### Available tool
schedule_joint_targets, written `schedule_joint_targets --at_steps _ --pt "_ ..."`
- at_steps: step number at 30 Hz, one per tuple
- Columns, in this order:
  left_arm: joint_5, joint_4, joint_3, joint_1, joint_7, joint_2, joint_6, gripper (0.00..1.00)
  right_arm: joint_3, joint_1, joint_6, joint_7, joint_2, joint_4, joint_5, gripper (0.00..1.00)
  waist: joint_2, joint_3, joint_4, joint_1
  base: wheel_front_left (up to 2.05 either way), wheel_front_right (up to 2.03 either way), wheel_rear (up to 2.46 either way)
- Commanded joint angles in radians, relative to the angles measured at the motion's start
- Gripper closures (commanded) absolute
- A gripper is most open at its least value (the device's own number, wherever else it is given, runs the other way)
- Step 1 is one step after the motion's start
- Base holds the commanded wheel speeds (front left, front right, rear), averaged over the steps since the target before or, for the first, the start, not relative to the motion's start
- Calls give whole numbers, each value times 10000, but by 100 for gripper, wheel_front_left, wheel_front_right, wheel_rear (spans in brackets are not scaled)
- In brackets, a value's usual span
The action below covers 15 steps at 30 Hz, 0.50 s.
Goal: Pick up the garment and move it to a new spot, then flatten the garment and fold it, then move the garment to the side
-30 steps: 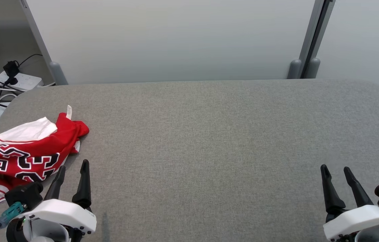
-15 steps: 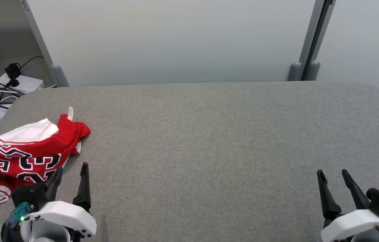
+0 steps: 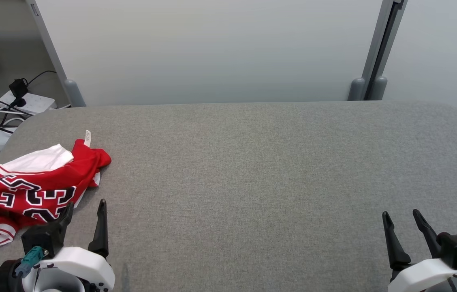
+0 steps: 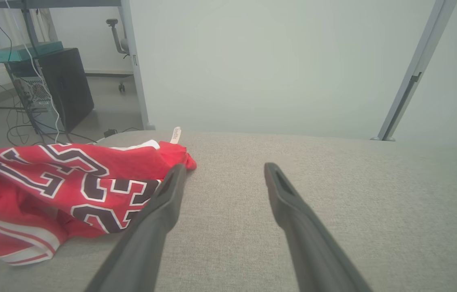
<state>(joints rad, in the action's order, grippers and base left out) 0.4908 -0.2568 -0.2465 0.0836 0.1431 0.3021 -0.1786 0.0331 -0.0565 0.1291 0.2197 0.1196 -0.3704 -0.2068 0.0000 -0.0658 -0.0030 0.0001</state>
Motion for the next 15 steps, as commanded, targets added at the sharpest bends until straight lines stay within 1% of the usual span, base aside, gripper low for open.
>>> schedule_joint_targets --at_steps 1,7,15 --pt "-253 170 276 270 143 338 -121 0 195 -440 15 210 201 171 349 0 0 -5 4 0 0 0 0" --pt "-495 51 196 283 175 391 -213 0 248 -480 16 360 200 68 545 0 0 -21 -3 0 0 0 0" --pt "-231 36 259 233 89 322 -227 0 211 -547 16 380 164 -41 63 0 0 10 -41 0 0 0 0"
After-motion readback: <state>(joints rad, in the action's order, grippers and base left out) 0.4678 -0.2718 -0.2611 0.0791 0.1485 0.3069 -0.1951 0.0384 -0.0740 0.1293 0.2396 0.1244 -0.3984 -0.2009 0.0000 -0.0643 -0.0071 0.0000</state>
